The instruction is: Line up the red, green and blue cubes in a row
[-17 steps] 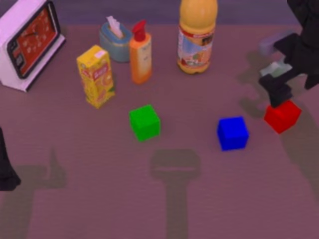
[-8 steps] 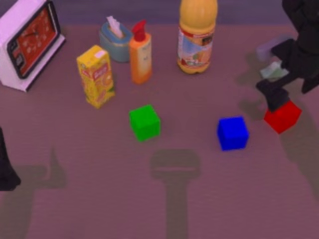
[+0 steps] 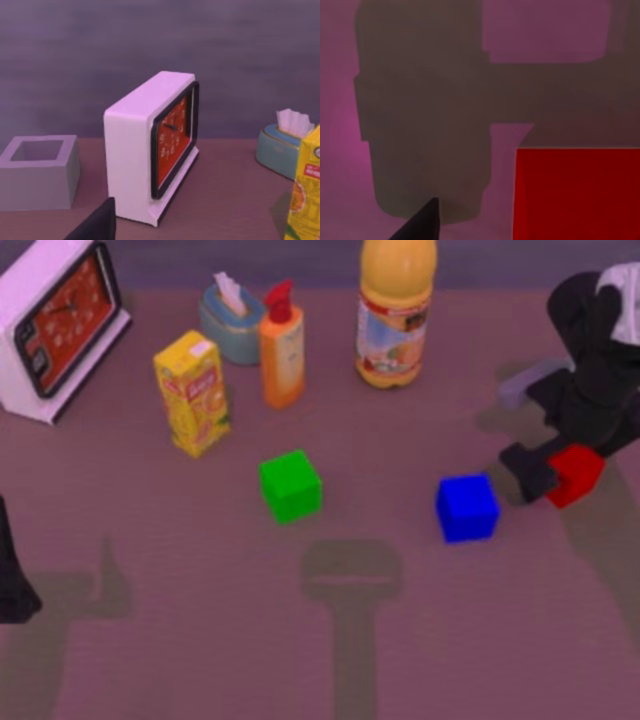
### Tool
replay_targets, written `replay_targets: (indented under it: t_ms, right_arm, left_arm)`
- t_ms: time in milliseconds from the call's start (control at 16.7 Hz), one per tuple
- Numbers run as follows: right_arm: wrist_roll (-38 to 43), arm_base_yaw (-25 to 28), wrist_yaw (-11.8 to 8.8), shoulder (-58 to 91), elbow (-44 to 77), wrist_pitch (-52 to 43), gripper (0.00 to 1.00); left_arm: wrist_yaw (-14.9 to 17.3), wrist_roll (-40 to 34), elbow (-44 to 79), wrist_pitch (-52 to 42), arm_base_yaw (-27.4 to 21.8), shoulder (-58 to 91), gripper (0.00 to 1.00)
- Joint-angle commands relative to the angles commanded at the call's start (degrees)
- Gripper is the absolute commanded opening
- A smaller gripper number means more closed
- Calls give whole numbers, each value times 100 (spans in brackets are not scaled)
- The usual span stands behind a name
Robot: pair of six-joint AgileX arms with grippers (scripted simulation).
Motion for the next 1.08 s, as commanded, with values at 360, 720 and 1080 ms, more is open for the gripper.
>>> replay_targets:
  t_ms: [360,720,1080]
  right_arm:
    - [0,0,0,0,0,0,77]
    - [0,0,0,0,0,0,32]
    - [0,0,0,0,0,0,0]
  left_arm:
    - [0,0,0,0,0,0,100]
    - [0,0,0,0,0,0,100]
    - [0,0,0,0,0,0,100]
